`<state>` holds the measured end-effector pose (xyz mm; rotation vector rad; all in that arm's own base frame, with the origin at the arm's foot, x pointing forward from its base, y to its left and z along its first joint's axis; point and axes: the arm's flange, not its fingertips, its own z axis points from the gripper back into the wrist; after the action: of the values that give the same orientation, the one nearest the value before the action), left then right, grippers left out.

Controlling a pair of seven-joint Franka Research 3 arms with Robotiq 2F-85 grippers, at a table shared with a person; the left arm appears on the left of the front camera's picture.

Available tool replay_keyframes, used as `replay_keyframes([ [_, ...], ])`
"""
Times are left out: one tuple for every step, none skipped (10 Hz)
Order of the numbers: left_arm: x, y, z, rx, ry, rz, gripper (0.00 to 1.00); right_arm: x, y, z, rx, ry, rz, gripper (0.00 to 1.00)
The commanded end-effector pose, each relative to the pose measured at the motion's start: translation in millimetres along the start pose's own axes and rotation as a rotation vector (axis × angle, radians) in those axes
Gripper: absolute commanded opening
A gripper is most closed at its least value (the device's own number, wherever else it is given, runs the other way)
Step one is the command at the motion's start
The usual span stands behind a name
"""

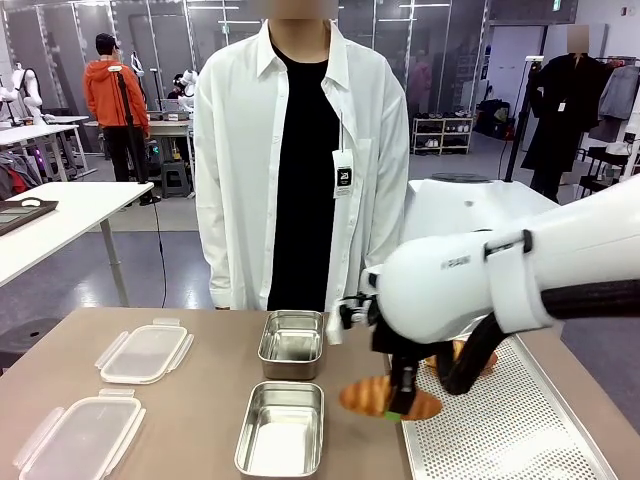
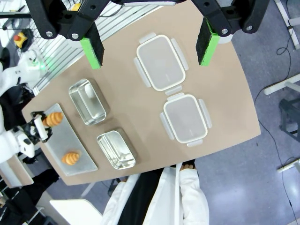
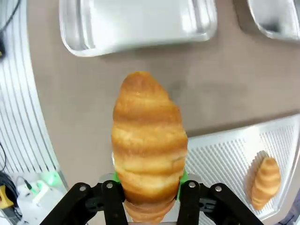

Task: Place the bread into the airtight container.
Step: Pick up a Butter Roll and place it into an empty Airtight Container.

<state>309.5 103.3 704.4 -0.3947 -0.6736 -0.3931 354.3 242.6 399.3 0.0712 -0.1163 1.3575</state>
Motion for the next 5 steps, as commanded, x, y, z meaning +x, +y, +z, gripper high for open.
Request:
replay_keyframes([
  [0, 0, 1, -0.009, -0.002, -0.015, 1.00, 45, 11, -7, -0.013, 0.014, -0.015, 0.45],
  [0, 0, 1, -0.009, -0.002, -0.015, 1.00, 68, 19, -12, 0.005, 0.014, -0.008, 0.45],
  [0, 0, 1, -0.009, -0.002, -0.015, 1.00, 93, 26, -21, -0.032, 0.018, 0.014, 0.45],
  [0, 0, 1, -0.009, -0.002, -0.015, 1.00, 113, 33, -26, -0.010, 0.013, 0.027, 0.45],
  [0, 0, 1, -0.009, -0.002, -0.015, 1.00, 129, 37, -29, 0.005, 0.005, 0.029, 0.45],
])
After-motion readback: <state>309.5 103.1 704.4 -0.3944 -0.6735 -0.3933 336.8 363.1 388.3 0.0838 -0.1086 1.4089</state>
